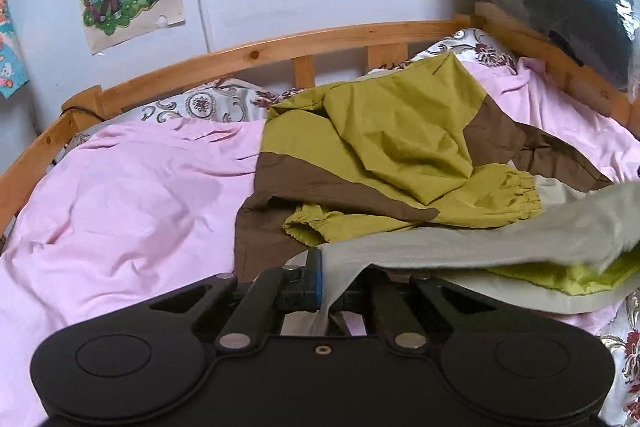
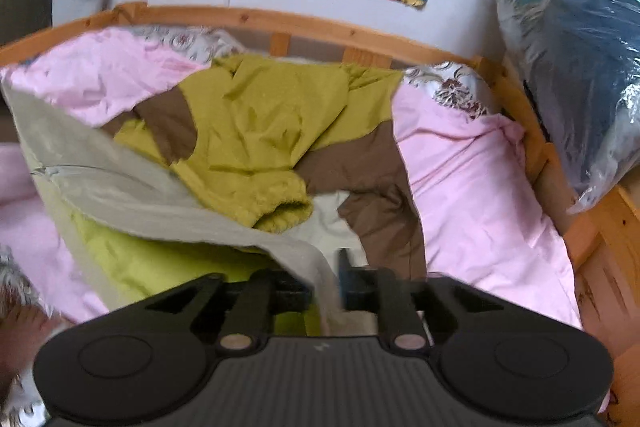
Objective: Fold large clothes
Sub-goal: 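Lift the hem with both tools and fold it over the sleeves and hood, then open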
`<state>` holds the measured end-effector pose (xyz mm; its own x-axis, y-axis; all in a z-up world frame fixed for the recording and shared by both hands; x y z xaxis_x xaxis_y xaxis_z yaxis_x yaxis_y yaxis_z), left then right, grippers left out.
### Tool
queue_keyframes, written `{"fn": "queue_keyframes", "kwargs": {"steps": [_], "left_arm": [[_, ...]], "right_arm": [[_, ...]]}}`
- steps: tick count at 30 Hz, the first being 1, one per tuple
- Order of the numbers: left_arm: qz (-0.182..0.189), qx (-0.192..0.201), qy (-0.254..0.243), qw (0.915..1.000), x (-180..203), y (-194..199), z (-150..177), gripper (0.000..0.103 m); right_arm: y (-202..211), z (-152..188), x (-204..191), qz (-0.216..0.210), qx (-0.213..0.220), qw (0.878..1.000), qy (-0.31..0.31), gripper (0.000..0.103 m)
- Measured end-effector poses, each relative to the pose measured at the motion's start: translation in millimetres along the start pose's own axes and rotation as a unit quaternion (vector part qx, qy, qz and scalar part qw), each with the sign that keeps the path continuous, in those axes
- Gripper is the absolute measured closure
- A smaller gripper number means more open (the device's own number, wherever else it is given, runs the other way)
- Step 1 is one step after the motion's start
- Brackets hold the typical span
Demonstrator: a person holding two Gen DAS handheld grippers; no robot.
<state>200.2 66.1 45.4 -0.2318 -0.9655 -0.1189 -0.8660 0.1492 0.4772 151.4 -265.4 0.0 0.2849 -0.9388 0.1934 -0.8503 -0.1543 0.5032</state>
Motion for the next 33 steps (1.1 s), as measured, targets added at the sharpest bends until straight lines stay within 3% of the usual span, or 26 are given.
{"fn": "queue_keyframes", "kwargs": {"steps": [1, 2, 7, 10, 14, 16, 19, 24, 25, 27, 29, 33], "left_arm": [[0.001, 0.001, -0.004, 1.0000, 0.4, -0.4, -0.3, 0.102], [0.003, 0.000, -0.007, 1.0000, 2.0, -0.8, -0.9, 0.102], [0.011, -0.004, -0.002, 0.9999, 2.9, -4.2, -8.0, 0.102], [0.014, -0.008, 0.008, 0.9998, -1.0, -7.0, -15.0, 0.102], [0.021, -0.010, 0.021, 0.9995, -2.8, -8.5, -24.1, 0.102], [0.023, -0.009, 0.023, 0.9994, -2.6, -7.7, -27.2, 0.102], [0.024, -0.004, 0.027, 0.9994, -5.2, -5.6, -27.5, 0.102], [0.022, -0.005, 0.034, 0.9991, -12.1, -2.4, -11.5, 0.102], [0.024, -0.007, 0.040, 0.9989, -13.4, -1.8, -6.5, 0.102], [0.026, -0.006, 0.041, 0.9988, -11.7, 1.9, 5.5, 0.102], [0.021, 0.002, 0.032, 0.9993, -7.8, 8.6, 15.3, 0.102], [0.019, 0.019, 0.050, 0.9984, -5.7, 36.4, 33.3, 0.103]], "right_arm": [[2.2, 5.6, -5.1, -0.002, -0.007, 1.000, 0.004, 0.029], [6.0, 9.7, -11.5, -0.010, -0.006, 1.000, 0.008, 0.022], [13.7, 23.5, -65.8, -0.080, -0.001, 0.997, 0.023, 0.008], [6.6, 26.2, -103.6, -0.114, 0.014, 0.993, 0.038, 0.005], [-15.7, 28.5, -147.5, -0.092, 0.039, 0.992, 0.080, 0.004], [-30.8, 30.0, -153.7, -0.044, 0.041, 0.993, 0.099, 0.005], [-44.5, 36.3, -143.4, 0.045, 0.028, 0.986, 0.155, 0.014], [-32.1, 48.6, -84.7, 0.122, -0.017, 0.970, 0.209, 0.020], [-28.4, 52.3, -66.1, 0.131, -0.029, 0.968, 0.211, 0.026], [-17.7, 56.6, -36.9, 0.126, -0.041, 0.974, 0.186, 0.052], [-6.0, 58.8, -21.2, 0.103, -0.044, 0.981, 0.159, 0.093], [21.4, 55.7, -19.7, 0.087, -0.027, 0.982, 0.166, 0.101]]}}
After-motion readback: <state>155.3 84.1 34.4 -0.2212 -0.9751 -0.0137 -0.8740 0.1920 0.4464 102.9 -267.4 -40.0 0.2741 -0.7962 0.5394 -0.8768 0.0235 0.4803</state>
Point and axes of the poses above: each gripper's, at about its wrist camera, not at the fingertips, and y roughly against the way its jaws point, x to its right, z to its underside, the point moved 8 cm from there along -y, roughly the way its jaws point, and after that the axes turned 9 degrees about x, right-handed, at the moved point
